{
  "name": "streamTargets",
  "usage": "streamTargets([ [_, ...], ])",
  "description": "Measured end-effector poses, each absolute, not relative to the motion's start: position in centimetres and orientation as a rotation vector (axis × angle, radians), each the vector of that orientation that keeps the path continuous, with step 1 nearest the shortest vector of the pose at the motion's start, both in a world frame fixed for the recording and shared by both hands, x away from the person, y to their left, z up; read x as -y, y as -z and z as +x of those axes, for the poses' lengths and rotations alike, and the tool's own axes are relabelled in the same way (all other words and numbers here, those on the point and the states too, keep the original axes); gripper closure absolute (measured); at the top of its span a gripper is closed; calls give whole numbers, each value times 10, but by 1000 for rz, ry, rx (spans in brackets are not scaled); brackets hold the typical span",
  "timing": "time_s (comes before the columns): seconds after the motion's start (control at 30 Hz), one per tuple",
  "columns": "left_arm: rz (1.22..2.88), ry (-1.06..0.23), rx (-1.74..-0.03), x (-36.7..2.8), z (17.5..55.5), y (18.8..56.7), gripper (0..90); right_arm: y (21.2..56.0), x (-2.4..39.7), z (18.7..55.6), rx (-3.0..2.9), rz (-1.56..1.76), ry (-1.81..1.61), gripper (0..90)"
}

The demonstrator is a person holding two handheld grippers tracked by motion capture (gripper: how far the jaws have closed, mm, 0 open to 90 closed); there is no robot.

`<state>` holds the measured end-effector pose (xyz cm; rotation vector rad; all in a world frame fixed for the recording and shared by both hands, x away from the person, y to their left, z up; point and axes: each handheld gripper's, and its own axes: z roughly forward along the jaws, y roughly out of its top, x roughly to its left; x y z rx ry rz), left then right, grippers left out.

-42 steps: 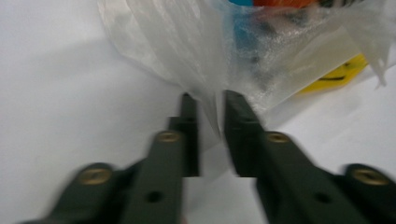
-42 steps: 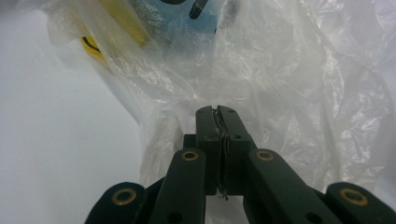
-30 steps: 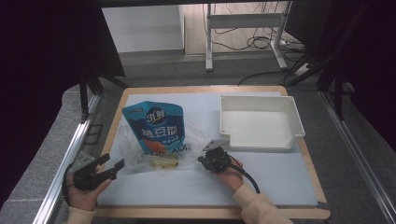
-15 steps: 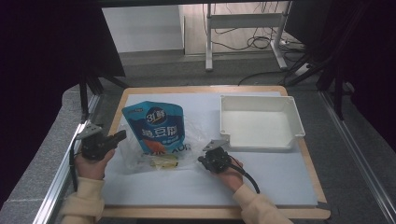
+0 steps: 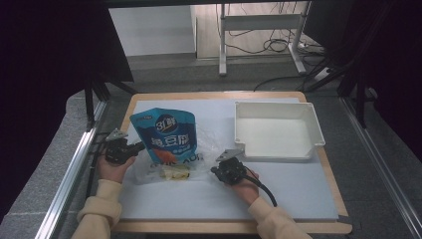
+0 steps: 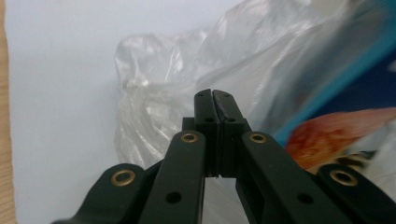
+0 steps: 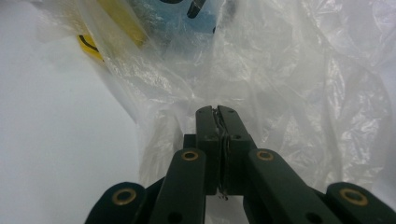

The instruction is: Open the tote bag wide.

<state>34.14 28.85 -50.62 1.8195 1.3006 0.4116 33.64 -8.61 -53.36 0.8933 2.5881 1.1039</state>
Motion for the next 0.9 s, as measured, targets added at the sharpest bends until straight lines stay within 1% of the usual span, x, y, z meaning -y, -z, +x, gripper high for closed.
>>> streamTargets([
  [0.07,1822,-403,-1303,-288,344,509,900,534,86,337,-2589,894,-1106,873],
  [0.1,1842,-395,-1312,-287,351,519,900,534,86,337,-2589,893,-1106,873],
  [0.3,1911,-384,-1333,-280,363,540,900,534,87,336,-2589,894,-1106,873],
  [0.57,1916,-400,-1388,-284,368,548,900,533,89,337,-2585,901,-1102,873],
  [0.8,1907,-391,-1399,-285,368,549,900,533,89,337,-2583,896,-1100,873],
  [0.9,1907,-392,-1399,-284,368,549,900,527,90,335,-2576,886,-1125,873],
])
